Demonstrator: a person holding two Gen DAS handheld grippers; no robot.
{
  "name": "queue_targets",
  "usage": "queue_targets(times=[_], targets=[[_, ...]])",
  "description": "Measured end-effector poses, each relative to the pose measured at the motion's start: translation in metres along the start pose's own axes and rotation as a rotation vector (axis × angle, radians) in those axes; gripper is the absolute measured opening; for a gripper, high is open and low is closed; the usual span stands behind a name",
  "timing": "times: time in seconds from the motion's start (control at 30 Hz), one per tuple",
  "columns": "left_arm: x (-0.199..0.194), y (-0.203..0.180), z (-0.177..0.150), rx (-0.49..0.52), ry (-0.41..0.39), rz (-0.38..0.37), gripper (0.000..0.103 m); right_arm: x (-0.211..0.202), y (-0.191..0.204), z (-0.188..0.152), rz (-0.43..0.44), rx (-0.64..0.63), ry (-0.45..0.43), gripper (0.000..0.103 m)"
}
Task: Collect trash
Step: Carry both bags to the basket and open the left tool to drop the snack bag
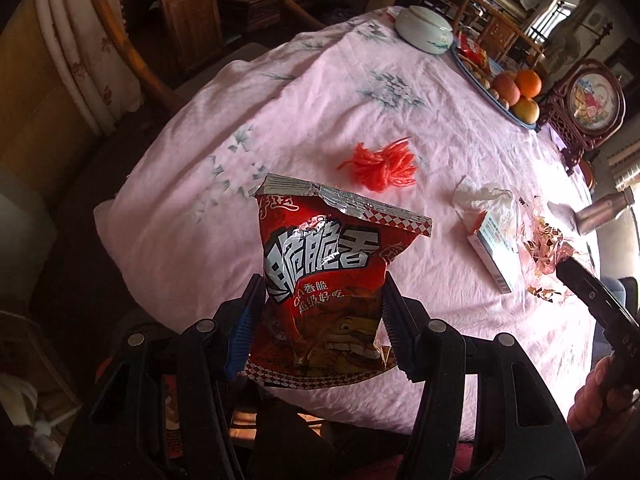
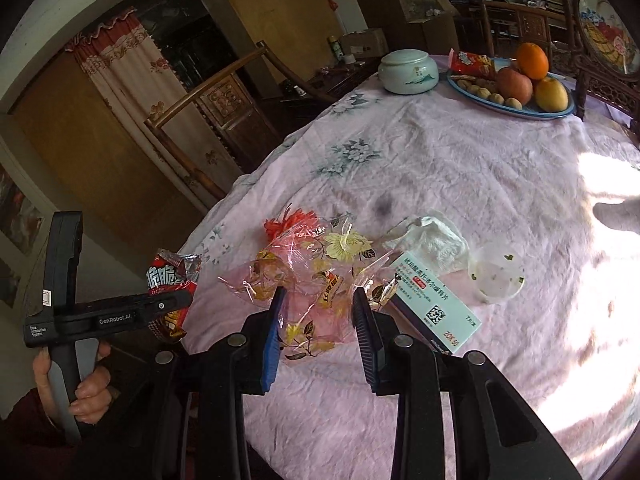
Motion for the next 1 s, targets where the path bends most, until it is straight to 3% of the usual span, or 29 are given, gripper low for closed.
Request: queue_targets(times=[0.23, 0.5, 0.7, 0.9, 1.0], targets=[[-0.022, 0.047, -0.041, -0.187, -0.001, 0.102, 0.057, 0.032, 0.029, -0.005, 0.098, -0.086, 0.119, 0.033], [-0.052, 0.111, -0.111, -0.421, 0.006, 0.214, 0.057, 0.051, 0.083, -0.014, 0.187, -0.23, 0.199, 0.033], [-0.055, 0.16, -0.168, -0.571, 0.059, 0.264, 0.057, 0.051, 0.106, -0.018, 0.197, -0.283, 0.203, 0.033], [-0.045, 0.193, -0.2, -0.65, 0.11, 0.278, 0.058, 0.054, 0.119, -0.021, 0.189, -0.308, 0.213, 0.033], [-0.037, 0.202, -0.212, -0.684, 0.145, 0.297, 0.067, 0.056, 0.123, -0.024, 0.186, -0.318, 0.22, 0.034]])
Point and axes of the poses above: each gripper's, at about its wrist camera, not at the fingertips, and x roughly the way its jaws point, y to its left, z to its top, the point moved 2 cm from there along x, roughly the way its jaws point, and after that the axes turned 9 degrees about x, right-handed, at the moved point
